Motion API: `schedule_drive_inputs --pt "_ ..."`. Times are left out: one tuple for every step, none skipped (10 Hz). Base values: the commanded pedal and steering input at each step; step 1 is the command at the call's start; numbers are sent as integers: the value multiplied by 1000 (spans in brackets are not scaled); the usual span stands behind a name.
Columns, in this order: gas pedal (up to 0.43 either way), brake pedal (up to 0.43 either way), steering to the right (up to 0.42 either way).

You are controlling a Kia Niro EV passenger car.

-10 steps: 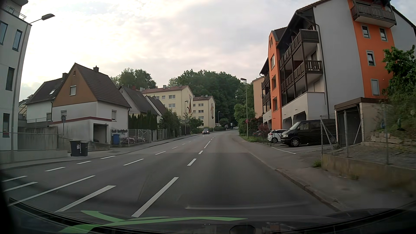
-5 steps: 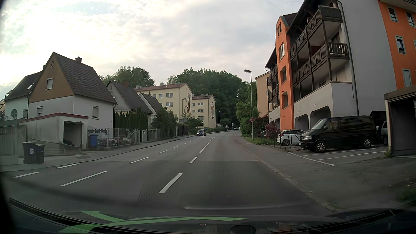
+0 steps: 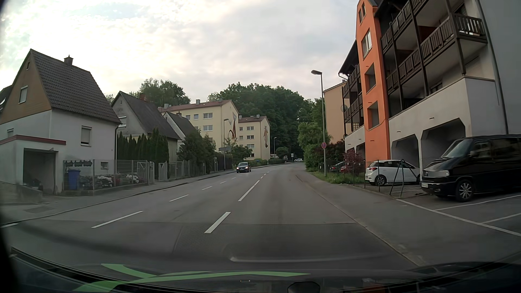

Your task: Follow the waypoints while adhering to traffic rules and regulations

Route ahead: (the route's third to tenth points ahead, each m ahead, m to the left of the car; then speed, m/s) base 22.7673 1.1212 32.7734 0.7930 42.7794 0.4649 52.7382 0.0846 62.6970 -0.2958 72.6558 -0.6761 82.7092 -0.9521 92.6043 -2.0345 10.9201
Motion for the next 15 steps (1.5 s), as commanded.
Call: schedule_drive_inputs --pt "189 0 -5" --pt "189 0 -5" --pt "189 0 -5" --pt "189 0 -5" --pt "189 0 -5" --pt "189 0 -5" --pt "189 0 -5" --pt "189 0 -4" --pt "189 0 -4" --pt "189 0 -3" --pt "189 0 -3" --pt "189 0 -3" --pt "189 0 -3" --pt "189 0 -3" --pt "189 0 -2"
